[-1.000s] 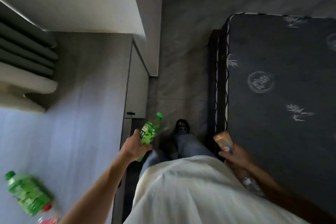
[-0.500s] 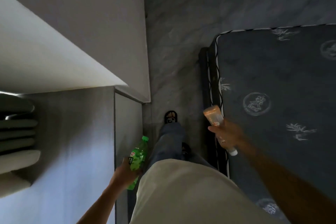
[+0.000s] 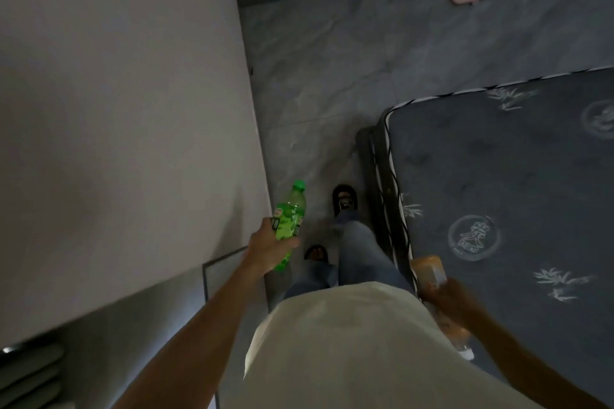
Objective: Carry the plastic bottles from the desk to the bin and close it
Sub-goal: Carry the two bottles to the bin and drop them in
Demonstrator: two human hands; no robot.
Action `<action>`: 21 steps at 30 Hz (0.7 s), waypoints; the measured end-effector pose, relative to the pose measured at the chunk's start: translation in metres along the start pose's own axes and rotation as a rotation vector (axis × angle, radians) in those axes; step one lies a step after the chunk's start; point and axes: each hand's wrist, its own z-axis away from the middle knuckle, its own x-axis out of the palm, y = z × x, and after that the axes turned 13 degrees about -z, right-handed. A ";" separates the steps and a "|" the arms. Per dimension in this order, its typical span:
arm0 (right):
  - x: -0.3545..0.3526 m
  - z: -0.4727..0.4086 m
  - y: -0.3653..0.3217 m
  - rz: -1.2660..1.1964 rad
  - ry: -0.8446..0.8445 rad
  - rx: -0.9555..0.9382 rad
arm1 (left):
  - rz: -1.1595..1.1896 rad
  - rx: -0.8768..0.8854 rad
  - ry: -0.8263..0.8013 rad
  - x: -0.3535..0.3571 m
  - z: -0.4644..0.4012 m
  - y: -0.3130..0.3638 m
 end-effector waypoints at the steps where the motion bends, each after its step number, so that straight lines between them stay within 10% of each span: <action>1: -0.007 -0.007 -0.005 0.025 -0.004 0.023 | -0.003 0.004 -0.002 -0.008 -0.013 0.016; 21: -0.156 -0.182 -0.400 0.067 0.005 -0.271 | -0.173 -0.287 -0.089 -0.139 -0.149 0.074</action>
